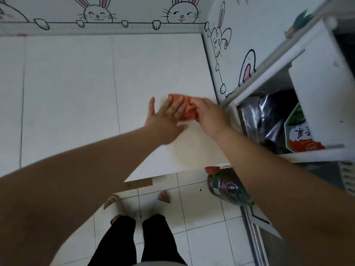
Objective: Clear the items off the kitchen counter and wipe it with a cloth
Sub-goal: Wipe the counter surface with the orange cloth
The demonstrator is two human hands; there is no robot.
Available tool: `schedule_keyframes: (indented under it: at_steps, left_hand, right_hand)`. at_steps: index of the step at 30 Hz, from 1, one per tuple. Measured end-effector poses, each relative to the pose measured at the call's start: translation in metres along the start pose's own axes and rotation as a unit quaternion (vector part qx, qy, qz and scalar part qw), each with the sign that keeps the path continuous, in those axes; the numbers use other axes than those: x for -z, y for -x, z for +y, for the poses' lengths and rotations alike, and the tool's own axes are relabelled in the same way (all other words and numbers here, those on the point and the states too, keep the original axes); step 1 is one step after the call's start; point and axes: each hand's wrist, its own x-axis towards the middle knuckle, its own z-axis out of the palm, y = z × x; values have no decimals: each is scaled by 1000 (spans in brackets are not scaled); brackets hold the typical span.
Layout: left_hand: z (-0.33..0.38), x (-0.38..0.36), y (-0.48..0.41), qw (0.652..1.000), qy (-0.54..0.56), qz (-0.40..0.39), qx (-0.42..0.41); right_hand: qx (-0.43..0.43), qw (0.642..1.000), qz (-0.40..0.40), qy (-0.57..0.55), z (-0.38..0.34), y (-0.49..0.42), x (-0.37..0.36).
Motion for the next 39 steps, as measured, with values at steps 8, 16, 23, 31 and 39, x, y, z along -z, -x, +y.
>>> schedule_keyframes:
  at_steps: [8,16,23,31,39]
  left_hand:
    - [7,10,-24,999,39,-13,29]
    - [63,-55,84,992,8,32,-120]
    - [61,-41,73,993,11,19,-114]
    - [37,22,-41,998,47,-33,-24]
    - [60,5,-10,995,56,-25,-84]
  right_hand:
    - [0,999,18,-50,9,-22,4]
    - [-15,1000,-1,26,19,147,-25]
    - [-49,998,-5,50,16,129,-19]
    - [-98,993,11,71,22,-6,12]
    - [-81,992,-29,89,15,57,15]
